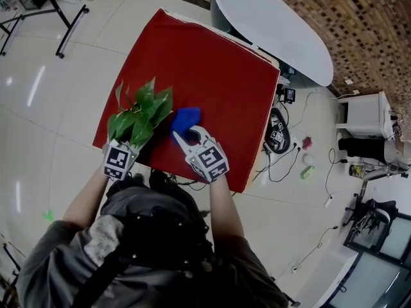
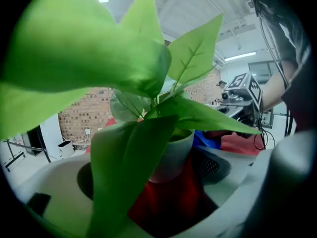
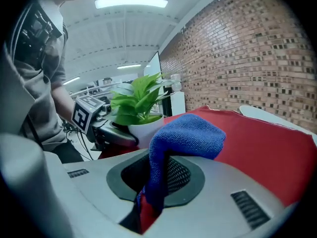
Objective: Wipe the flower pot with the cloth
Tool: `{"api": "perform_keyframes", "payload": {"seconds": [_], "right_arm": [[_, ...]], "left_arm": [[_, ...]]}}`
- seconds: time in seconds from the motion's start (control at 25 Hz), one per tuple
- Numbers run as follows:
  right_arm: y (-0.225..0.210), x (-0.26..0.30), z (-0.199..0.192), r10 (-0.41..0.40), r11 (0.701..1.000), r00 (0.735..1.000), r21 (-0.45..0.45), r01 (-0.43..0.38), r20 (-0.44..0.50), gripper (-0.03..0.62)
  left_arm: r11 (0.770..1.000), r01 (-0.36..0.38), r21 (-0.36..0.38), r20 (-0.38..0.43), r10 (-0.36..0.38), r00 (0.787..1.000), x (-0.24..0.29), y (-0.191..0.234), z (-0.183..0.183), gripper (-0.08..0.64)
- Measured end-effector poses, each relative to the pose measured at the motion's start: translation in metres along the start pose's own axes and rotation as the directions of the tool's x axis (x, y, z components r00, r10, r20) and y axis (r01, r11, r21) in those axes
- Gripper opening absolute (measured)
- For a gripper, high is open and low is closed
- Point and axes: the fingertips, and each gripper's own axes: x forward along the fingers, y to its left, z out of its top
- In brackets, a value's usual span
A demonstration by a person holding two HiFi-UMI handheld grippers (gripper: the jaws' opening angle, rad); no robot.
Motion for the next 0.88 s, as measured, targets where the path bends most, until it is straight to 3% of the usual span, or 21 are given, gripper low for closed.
{"api": "perform_keyframes", "payload": {"seconds": [0.28, 0.56, 0.88], "right_arm": [[-0.034, 0.042, 0.022, 0.065, 0.995, 0.998, -0.077, -0.066, -0.027, 0.077], [-0.041, 0.064, 0.040, 0.147, 0.966, 0.982, -0.198, -0.168, -0.117, 0.077], [-0.036, 0.055, 0.036, 0.253, 0.962, 0.965, -0.083, -0.259, -0.074, 0.077]], "left_arm": [[0.999, 0.034, 0.029, -0.008, -0.034, 0.999, 0.015, 0.001, 0.002, 0.430], [0.978, 0.187, 0.092, 0.005, -0.188, 0.982, 0.017, -0.008, 0.005, 0.428], [0.956, 0.273, 0.107, -0.007, -0.274, 0.962, 0.019, -0.008, 0.006, 0.428]]}}
